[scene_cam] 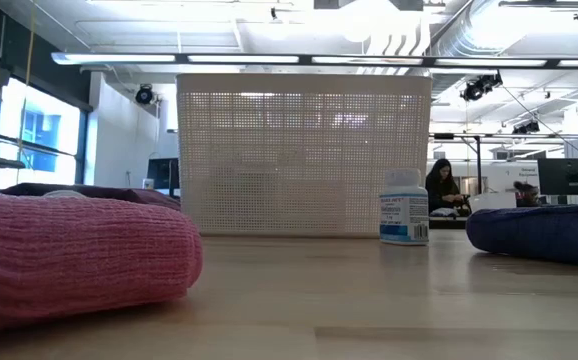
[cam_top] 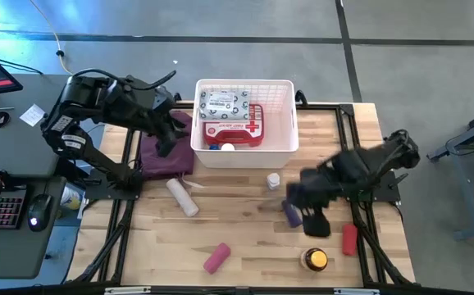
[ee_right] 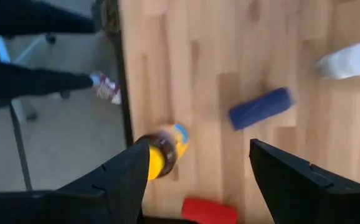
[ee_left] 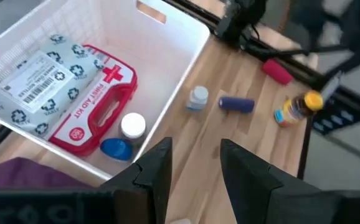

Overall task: Pick & place medical supplies in basket/bin
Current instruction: Put the yellow pill bottle into the white bin

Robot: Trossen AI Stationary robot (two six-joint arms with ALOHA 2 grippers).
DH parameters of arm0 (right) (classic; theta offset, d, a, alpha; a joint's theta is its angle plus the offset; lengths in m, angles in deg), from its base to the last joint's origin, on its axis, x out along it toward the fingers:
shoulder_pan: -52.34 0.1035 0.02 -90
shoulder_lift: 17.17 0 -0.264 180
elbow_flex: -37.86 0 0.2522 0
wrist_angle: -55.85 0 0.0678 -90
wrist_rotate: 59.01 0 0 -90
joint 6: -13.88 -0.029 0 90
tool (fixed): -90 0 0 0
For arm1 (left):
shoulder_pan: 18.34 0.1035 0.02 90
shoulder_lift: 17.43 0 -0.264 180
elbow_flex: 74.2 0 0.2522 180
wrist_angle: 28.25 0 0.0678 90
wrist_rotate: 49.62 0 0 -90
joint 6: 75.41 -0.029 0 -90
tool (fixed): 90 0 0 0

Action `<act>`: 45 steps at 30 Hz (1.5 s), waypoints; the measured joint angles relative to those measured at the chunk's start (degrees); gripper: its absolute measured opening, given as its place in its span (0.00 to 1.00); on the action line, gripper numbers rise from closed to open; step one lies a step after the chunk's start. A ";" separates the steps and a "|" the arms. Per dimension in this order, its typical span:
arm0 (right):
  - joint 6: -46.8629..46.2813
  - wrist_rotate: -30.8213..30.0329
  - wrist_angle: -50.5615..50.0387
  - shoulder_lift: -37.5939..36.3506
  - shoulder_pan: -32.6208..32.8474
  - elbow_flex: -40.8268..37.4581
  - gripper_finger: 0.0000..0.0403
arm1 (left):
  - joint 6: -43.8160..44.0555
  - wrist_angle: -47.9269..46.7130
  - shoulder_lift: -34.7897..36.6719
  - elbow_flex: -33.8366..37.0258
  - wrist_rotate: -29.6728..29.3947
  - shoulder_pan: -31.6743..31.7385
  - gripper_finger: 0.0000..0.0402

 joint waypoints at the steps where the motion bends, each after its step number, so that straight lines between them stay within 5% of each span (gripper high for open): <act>1: -0.92 0.16 0.76 -0.09 1.74 -1.16 0.66 | 0.62 0.46 -0.17 0.00 -0.20 0.00 0.42; 7: -2.77 3.54 4.63 -0.02 10.89 -9.38 0.66 | 5.46 3.69 -3.47 0.14 3.34 -0.17 0.42; 18: -9.48 4.14 22.76 -0.02 22.47 -24.58 0.66 | 8.53 14.83 -12.29 0.11 -2.78 -9.20 0.42; 25: -10.95 -4.97 23.66 0.00 23.23 -28.88 0.66 | 10.45 22.13 -17.17 0.02 0.04 -11.78 0.42; 33: -14.23 -2.54 25.93 0.11 23.98 -30.14 0.68 | 10.45 22.71 -18.82 0.14 1.35 -14.72 0.42; 40: -16.77 -10.93 29.39 0.11 24.95 -30.10 0.73 | 9.16 22.64 -18.73 0.07 0.36 -17.95 0.42; 45: -19.54 -11.28 26.54 0.11 25.03 -30.10 0.73 | 5.62 25.85 -18.68 0.07 1.93 -20.00 0.42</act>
